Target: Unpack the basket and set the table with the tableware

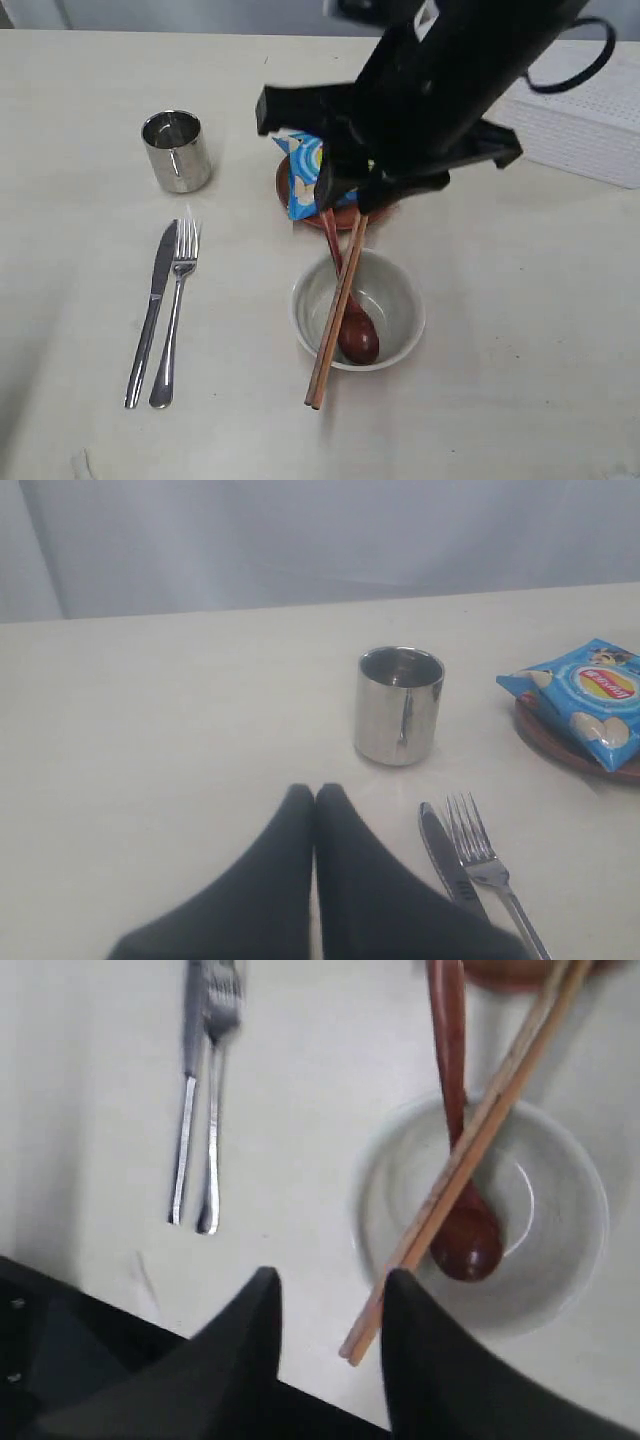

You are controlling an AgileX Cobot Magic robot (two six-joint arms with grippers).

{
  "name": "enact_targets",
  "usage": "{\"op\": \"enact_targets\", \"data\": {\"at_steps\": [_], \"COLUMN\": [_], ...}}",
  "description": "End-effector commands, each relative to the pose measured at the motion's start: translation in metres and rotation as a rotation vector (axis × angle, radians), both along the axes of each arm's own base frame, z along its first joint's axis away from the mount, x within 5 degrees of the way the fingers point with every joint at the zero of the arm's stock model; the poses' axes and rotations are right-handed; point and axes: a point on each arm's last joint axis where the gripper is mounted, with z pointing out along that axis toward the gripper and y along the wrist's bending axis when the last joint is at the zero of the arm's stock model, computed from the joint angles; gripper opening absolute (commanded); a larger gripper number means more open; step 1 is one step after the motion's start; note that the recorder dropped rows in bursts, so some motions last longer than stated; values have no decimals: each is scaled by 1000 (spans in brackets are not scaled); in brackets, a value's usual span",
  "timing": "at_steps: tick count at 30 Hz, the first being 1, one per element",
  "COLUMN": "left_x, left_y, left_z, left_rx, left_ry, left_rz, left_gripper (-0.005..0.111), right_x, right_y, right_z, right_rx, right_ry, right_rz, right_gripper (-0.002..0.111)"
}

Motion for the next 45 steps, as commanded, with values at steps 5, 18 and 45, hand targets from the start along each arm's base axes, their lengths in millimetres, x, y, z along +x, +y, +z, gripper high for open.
{"op": "enact_targets", "data": {"at_steps": [5,18,45], "left_x": [0,0,0], "left_y": [0,0,0], "left_z": [0,0,0], "left_rx": [-12,-12,-12], "left_ry": [-5,-5,-3], "left_rz": [1,1,1], "left_gripper": [0,0,0], "right_x": [-43,-145,-353], "right_y": [-42,-165,-373], "right_z": [101,178,145], "right_rx": [231,273,649], "right_ry": [-384,-1033,-1674], "right_rz": [110,111,-188], "right_gripper": [0,0,0]}}
